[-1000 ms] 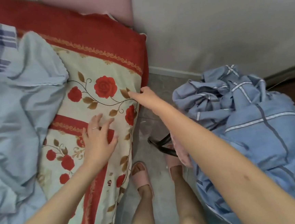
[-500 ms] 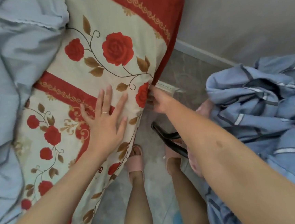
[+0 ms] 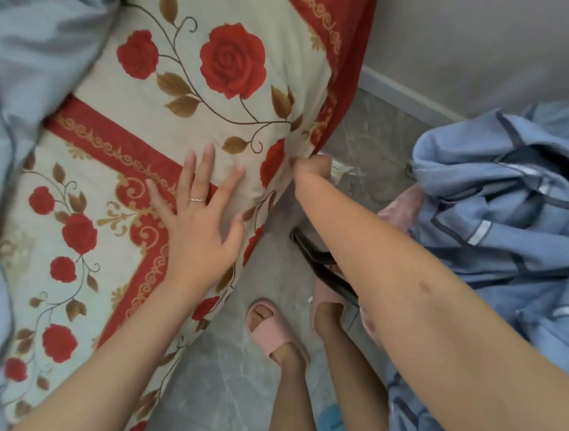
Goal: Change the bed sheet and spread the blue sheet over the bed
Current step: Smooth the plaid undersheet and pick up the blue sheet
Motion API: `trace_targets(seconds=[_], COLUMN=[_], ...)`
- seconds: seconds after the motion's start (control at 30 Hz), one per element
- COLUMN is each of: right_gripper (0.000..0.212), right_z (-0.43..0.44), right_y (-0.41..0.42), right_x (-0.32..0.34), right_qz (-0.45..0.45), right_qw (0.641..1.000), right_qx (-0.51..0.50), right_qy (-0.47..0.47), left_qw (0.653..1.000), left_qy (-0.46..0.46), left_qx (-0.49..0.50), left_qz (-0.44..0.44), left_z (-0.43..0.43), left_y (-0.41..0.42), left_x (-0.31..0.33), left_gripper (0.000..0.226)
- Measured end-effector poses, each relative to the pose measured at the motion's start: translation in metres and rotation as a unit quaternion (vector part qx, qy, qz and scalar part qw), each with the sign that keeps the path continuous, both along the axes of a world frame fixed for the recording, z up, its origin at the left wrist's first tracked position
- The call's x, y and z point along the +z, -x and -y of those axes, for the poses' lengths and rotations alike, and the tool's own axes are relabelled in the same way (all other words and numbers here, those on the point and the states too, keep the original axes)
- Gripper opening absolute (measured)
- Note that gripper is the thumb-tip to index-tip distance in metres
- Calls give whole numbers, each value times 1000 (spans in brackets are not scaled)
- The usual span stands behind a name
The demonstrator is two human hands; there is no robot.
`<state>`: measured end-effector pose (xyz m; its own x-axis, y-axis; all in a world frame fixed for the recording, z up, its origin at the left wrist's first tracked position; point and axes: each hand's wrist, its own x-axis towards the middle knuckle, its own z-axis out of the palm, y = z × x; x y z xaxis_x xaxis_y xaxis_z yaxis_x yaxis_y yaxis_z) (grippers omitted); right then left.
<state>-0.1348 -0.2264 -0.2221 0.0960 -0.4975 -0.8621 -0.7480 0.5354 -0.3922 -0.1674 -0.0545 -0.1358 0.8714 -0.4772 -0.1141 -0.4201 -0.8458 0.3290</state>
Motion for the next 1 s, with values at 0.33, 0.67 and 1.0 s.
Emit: trace_targets(seconds=[0.33, 0.67, 1.0], right_gripper=[124, 47, 47], right_z=[42, 55, -9], right_y=[-84, -87, -170], right_x=[82, 124, 294], right_qz=[191, 240, 398], right_qw=[970, 954, 844], right_qx=[86, 110, 279], right_qy=[-118, -143, -228], left_qw=[381, 67, 177], left_qy=[495, 636, 792], left_qx=[610, 701, 527], left_qz=[-487, -316, -255], left_z=[57, 30, -74], left_y=[38, -2, -81], left_x=[83, 70, 188], left_gripper=[50, 45, 52])
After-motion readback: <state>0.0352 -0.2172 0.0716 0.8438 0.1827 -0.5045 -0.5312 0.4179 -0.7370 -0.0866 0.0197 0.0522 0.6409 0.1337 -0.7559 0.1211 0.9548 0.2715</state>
